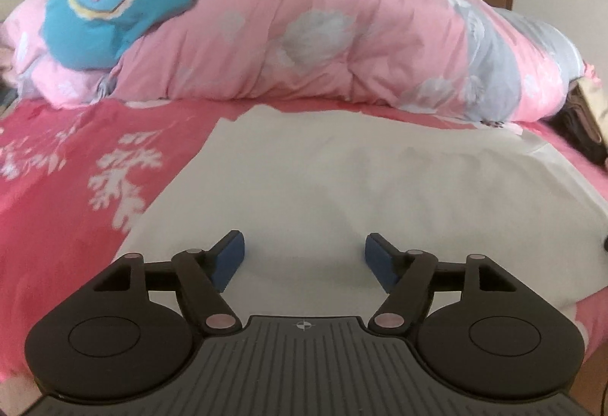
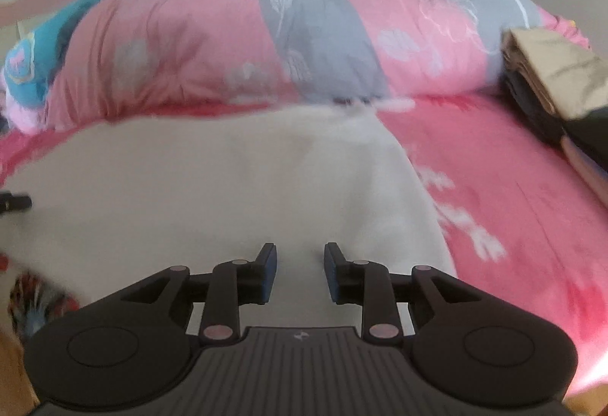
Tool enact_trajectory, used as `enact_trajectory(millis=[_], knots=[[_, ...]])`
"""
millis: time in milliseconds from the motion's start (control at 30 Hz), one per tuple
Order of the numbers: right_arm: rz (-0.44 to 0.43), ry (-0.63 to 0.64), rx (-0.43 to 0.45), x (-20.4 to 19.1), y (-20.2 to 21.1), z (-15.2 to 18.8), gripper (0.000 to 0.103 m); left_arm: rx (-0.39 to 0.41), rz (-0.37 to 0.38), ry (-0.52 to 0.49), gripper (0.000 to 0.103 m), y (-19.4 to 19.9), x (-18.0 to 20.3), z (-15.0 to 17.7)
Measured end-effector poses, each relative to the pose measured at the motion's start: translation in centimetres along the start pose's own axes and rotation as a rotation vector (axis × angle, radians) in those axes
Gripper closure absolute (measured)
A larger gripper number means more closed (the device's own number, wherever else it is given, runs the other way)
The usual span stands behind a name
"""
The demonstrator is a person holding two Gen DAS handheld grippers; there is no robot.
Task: Fold clothes
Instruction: 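Raise both open grippers above the flat folded sweatshirt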
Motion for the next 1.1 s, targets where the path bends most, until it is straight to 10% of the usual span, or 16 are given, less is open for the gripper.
enact_trajectory(millis=[567,1100], knots=[[-0.125,0.131,0.091,-8.8,1.8,-2.2,0.065,-0.042,-0.087,-0.045,0.005,1.6,-0.8,3.3],[-0.132,0.067,0.029,-8.7,1.7,-1.6,0.055,-0.019,-0.081,-0.039,0.001,4.4,-1.8,3.9]])
Point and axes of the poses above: each gripper's, at about its wrist camera, not at the fingertips, and y roughly against the way its jaws point, x to its right, z to its underside, the point moved 8 cm from there along -y, roughly the way its jaws point, and after that the axes turned 9 degrees about -x, right-handed, at the moved point
